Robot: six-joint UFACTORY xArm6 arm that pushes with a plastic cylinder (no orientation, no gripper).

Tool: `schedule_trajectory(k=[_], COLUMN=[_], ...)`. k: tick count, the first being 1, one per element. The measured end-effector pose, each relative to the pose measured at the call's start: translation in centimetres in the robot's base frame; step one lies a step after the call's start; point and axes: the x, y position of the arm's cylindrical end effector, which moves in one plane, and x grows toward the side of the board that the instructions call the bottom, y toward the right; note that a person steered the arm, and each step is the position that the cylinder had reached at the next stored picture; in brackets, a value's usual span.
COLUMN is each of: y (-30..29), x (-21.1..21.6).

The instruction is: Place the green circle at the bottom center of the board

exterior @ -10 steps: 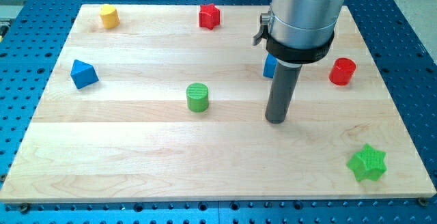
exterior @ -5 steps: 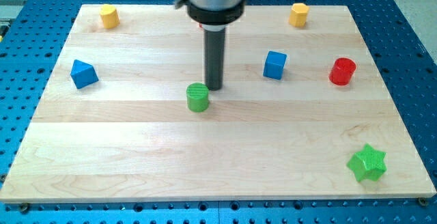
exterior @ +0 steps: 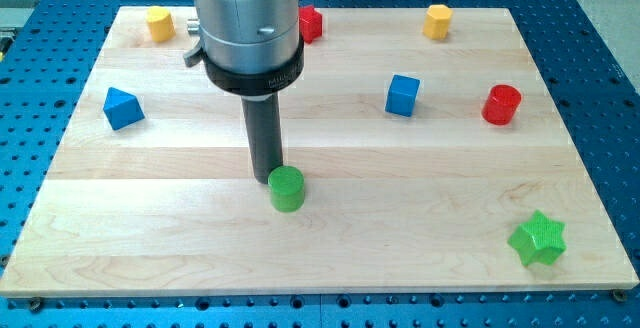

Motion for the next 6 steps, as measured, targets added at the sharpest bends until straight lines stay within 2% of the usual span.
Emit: schedule_trajectory(k=[3,6], y=[1.1,1.9], x=[4.2,6.3])
